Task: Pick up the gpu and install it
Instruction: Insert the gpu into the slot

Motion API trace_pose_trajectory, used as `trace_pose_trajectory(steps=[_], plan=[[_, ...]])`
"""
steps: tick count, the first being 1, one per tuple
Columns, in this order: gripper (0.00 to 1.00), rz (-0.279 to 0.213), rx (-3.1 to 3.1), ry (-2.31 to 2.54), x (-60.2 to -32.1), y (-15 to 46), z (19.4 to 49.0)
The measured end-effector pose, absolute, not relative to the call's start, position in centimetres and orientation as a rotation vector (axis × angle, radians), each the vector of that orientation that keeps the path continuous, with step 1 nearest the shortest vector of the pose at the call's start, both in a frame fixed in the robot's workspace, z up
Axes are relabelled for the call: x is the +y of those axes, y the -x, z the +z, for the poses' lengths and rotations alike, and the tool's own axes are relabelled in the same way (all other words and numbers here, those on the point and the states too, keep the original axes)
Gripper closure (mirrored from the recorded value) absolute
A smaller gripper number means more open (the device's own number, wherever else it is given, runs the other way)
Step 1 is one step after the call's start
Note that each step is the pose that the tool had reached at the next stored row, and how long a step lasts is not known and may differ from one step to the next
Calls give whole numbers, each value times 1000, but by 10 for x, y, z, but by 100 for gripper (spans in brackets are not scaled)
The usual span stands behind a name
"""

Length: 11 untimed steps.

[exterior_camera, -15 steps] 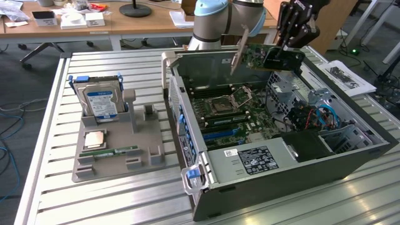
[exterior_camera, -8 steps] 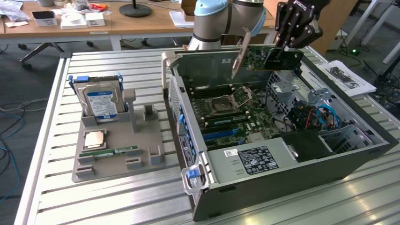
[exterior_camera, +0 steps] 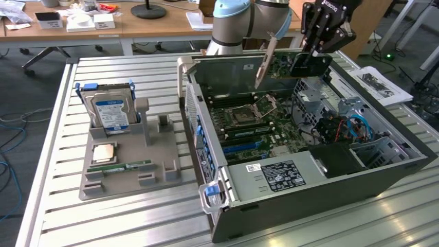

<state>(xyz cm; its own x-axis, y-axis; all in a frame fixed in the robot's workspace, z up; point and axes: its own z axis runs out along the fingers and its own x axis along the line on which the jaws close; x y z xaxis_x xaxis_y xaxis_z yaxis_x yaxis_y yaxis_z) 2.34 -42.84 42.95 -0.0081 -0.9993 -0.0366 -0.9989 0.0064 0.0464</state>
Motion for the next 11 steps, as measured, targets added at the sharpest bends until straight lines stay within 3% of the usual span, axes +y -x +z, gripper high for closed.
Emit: trace_pose_trajectory(steps=[11], plan=[[73,-41,-2241,-2238,-428,-15,423]])
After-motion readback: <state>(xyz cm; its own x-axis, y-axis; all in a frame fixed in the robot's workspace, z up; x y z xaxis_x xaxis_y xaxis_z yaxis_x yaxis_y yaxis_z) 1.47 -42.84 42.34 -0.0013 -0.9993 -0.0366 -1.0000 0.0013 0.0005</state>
